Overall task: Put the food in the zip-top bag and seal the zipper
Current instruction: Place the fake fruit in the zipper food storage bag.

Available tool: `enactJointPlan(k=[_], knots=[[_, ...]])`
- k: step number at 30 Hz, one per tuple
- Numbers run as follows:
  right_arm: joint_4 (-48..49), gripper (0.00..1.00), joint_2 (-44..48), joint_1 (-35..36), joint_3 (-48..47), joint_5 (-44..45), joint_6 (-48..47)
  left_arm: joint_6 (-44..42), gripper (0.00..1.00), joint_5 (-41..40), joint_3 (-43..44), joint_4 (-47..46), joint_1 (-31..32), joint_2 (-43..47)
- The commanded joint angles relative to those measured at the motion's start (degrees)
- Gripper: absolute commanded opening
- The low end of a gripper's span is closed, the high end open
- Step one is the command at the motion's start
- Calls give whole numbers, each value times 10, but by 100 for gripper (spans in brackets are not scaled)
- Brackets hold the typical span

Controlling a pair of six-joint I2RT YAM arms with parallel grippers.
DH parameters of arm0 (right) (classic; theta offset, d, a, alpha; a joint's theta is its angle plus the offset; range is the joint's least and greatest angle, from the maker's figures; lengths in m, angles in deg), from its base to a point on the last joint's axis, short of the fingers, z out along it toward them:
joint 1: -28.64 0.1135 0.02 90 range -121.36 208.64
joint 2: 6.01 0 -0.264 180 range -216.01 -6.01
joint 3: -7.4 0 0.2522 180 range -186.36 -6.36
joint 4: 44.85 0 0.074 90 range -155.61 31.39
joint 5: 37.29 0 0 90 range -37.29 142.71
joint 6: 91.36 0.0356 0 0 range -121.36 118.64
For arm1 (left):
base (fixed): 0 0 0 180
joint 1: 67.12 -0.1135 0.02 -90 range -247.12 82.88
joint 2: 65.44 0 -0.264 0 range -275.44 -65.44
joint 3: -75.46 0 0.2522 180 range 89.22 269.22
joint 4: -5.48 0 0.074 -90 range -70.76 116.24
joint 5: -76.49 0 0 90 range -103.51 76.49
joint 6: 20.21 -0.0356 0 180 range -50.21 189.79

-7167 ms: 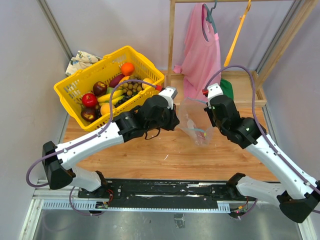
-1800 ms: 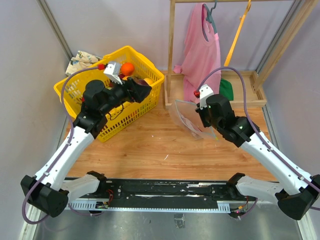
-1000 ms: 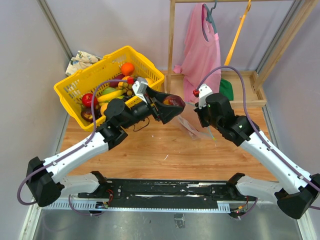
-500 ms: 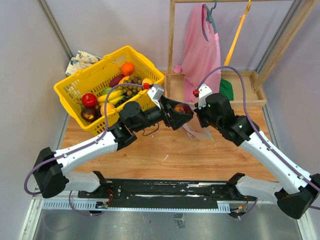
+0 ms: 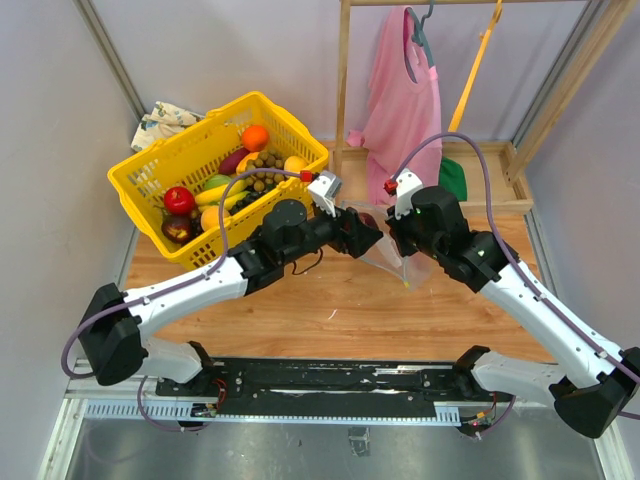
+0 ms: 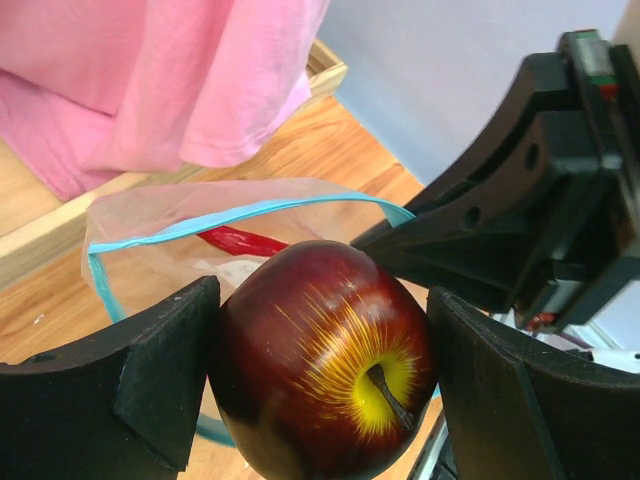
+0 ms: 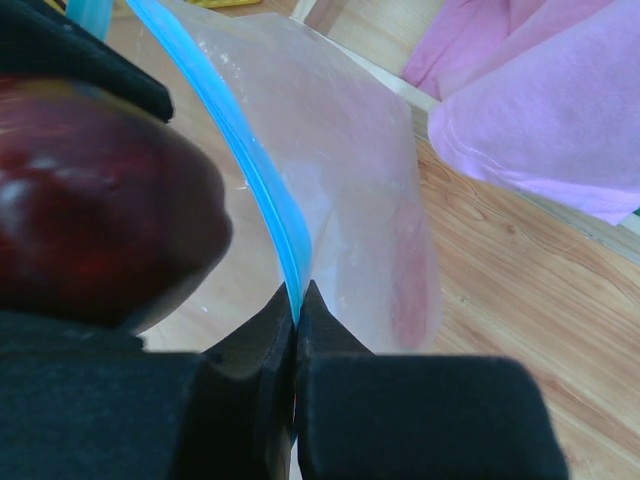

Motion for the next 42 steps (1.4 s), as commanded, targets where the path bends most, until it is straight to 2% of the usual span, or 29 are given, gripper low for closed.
enactJointPlan(k=[1, 9, 12, 18, 22, 32, 42], knots=[[19, 1, -2, -6, -13, -38, 22, 12, 53, -45, 31, 14, 11, -15], [31, 1, -17, -6, -12, -80, 40, 21, 60, -123, 56, 56, 26, -39], [33, 1, -16, -6, -10, -82, 41, 21, 68, -149, 63, 79, 28, -44], [35, 1, -14, -7, -9, -76, 41, 25, 85, -144, 68, 87, 28, -40], [35, 1, -13, -7, -7, -73, 41, 26, 91, -147, 72, 96, 28, -33], [34, 1, -10, -7, -6, -70, 44, 34, 95, -131, 86, 128, 28, -8], [33, 1, -7, -6, -2, -58, 45, 53, 88, -154, 112, 280, 28, 65]])
